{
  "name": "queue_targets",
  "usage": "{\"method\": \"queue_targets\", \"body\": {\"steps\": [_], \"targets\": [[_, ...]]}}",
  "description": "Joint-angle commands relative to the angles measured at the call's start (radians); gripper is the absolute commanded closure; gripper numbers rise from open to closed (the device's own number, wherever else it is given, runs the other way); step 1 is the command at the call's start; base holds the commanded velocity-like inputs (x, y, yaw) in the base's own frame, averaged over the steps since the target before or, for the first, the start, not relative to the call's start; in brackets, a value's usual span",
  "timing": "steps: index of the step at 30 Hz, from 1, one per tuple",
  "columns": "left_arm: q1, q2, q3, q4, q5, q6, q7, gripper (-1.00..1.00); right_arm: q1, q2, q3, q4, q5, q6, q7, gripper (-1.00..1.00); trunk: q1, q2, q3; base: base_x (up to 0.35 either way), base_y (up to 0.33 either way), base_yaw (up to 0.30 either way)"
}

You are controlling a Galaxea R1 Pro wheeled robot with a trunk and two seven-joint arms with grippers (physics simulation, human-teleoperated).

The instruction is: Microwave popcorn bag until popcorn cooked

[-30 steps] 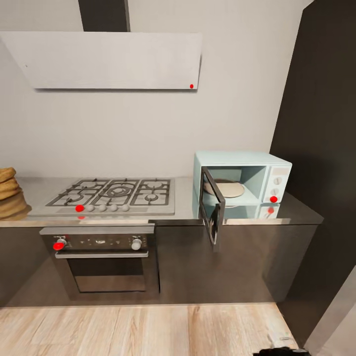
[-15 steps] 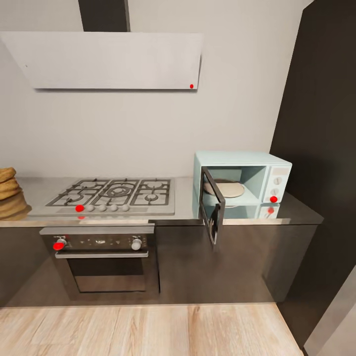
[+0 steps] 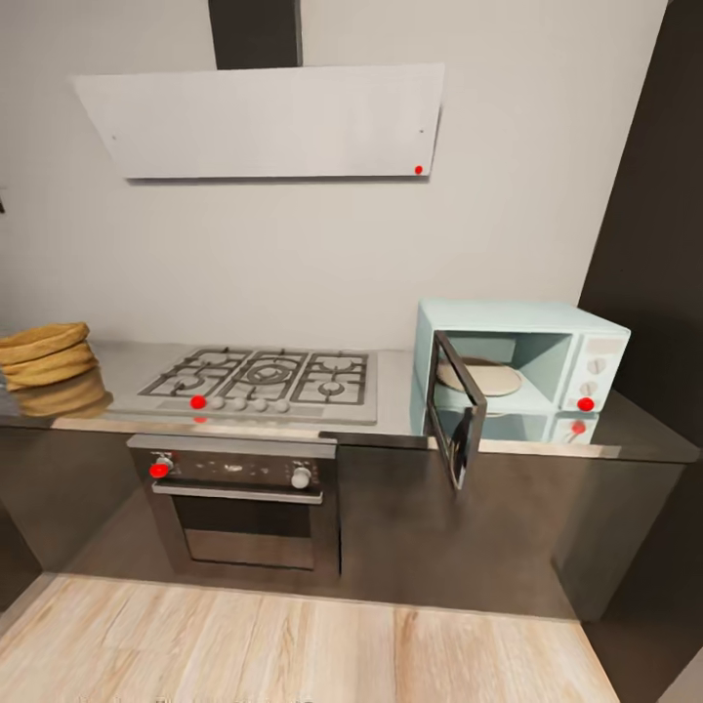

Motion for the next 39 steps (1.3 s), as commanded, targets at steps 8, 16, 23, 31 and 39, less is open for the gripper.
{"method": "queue_targets", "body": {"steps": [8, 16, 23, 31, 39], "targets": [[0.0, -0.003, 0.006, 0.0, 0.0, -0.002, 0.001, -1.0, 0.034, 0.043, -0.006, 0.003, 0.012, -0.006, -0.008, -1.0, 0.0, -0.001, -0.001, 0.0, 0.0, 0.272], [0.0, -0.003, 0.005, 0.0, 0.0, -0.003, 0.001, -1.0, 0.046, 0.092, -0.006, 0.003, 0.01, -0.008, -0.056, -1.0, 0.0, -0.001, -0.001, 0.0, 0.0, 0.276], [0.0, -0.003, 0.005, 0.001, 0.001, -0.046, 0.003, -1.0, 0.05, 0.093, -0.007, 0.003, 0.007, -0.015, -0.065, -1.0, 0.0, -0.001, -0.001, 0.0, 0.0, 0.277], [0.0, -0.004, 0.005, 0.001, 0.002, -0.048, 0.003, -1.0, 0.063, 0.089, -0.007, 0.003, 0.008, -0.018, -0.065, -1.0, 0.0, -0.001, -0.001, 0.0, 0.0, 0.277], [0.0, -0.003, 0.006, 0.001, 0.002, -0.048, 0.002, -1.0, 0.063, 0.091, -0.007, 0.003, 0.01, -0.015, -0.064, -1.0, 0.0, -0.001, 0.002, 0.0, 0.0, 0.277]]}}
